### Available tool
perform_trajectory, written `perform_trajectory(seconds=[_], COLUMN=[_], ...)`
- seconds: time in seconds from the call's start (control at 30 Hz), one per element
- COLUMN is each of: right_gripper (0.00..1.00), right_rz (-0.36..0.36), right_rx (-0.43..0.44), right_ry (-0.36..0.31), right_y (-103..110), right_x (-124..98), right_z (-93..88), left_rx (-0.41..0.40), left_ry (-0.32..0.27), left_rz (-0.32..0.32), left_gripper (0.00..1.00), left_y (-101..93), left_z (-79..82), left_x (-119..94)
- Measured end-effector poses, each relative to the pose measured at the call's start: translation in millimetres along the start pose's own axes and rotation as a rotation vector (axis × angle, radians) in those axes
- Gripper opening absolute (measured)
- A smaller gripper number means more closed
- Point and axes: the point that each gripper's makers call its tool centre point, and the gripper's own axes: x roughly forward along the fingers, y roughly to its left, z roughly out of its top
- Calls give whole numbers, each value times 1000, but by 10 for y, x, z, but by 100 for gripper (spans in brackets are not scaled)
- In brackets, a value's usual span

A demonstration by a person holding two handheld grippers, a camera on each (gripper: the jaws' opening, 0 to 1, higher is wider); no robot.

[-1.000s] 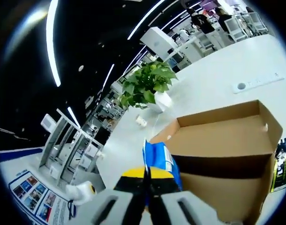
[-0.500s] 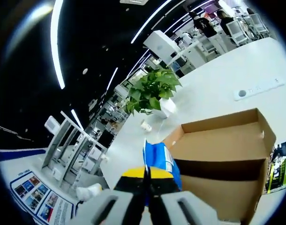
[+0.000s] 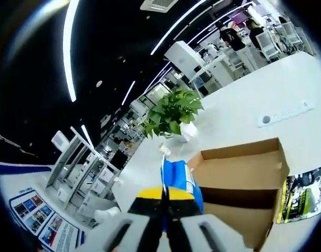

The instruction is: Operate the shoe box by opening the lid, removing the specified soft item, and placing it in the target area until the item is outside and the box remains undamaged.

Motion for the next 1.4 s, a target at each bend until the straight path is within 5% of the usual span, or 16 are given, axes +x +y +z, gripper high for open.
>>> perform_trajectory(seconds=[0.33, 0.63, 1.0, 1.4], right_gripper=[0, 0, 0, 0], right_rz=[-5, 0, -63, -127], right_rx=[15, 46, 32, 60], right_ry=[-53, -155, -239, -286], right_y=[-30, -38, -291, -635], right_x=[-262, -610, -1033, -1352], right_z=[149, 474, 763, 806], left_rx=[-5, 3, -10, -7], left_ry=[-5, -2, -6, -6], left_rz=[-3, -2, -6, 0], left_gripper=[3, 3, 3, 3], left_y=[1, -4, -8, -6], left_z=[-2, -3, -3, -6], left_x=[-3, -9, -17, -16])
